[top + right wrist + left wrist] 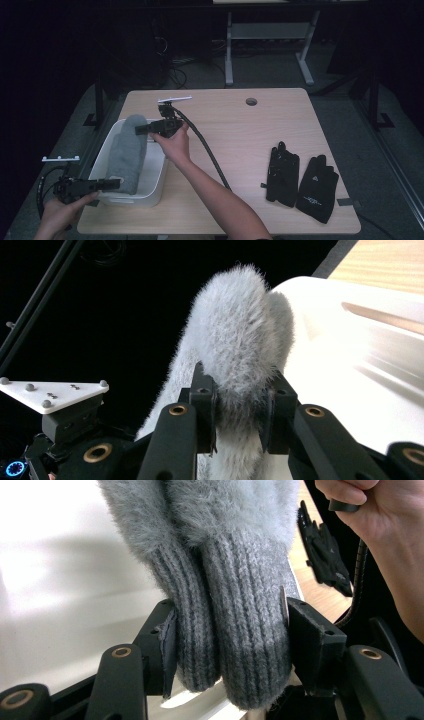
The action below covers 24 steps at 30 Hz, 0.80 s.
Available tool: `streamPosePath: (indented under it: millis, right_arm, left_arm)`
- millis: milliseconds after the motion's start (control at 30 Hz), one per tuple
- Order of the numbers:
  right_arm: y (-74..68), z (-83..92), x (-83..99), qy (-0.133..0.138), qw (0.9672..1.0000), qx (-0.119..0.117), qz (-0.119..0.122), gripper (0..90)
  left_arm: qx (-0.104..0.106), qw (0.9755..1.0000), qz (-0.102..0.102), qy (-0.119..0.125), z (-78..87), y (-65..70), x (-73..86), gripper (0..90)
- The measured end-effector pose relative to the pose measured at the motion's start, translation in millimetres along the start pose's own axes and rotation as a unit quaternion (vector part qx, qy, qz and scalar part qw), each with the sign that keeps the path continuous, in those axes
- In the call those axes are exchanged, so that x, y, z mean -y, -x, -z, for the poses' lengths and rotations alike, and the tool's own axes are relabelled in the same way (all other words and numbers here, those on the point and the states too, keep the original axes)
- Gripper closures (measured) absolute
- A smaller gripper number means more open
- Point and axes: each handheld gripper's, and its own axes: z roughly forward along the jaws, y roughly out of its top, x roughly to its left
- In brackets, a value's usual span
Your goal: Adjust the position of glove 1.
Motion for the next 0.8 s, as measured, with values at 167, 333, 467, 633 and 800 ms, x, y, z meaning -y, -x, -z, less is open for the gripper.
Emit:
streamPosePath:
  millis: [167,333,467,633,800]
  right_arm:
    - [4.5,-1.3,3.0,-0.004,1.0000,0.005,-0.004,72.2]
    - [7.2,-4.4,4.2,-0.007,0.9999,0.010,-0.002,72.4]
    - [10.0,-6.6,6.0,-0.010,0.9999,0.011,-0.003,72.5]
    - [12.5,-7.5,8.3,-0.009,0.9999,0.012,-0.005,72.7]
    - [14.0,-6.2,10.5,-0.010,0.9999,0.009,-0.007,72.9]
  left_arm:
    - [-0.008,0.9999,-0.004,-0.009,-1.7,-2.1,-0.8,43.0]
    - [-0.016,0.9998,-0.003,-0.015,-3.2,-4.6,-0.3,42.7]
    - [-0.023,0.9996,-0.004,-0.018,-4.5,-3.4,-0.6,42.7]
    - [-0.045,0.9984,-0.021,-0.027,-6.7,1.2,-2.2,42.0]
    - [-0.061,0.9971,-0.032,-0.031,-6.5,6.4,-1.4,37.9]
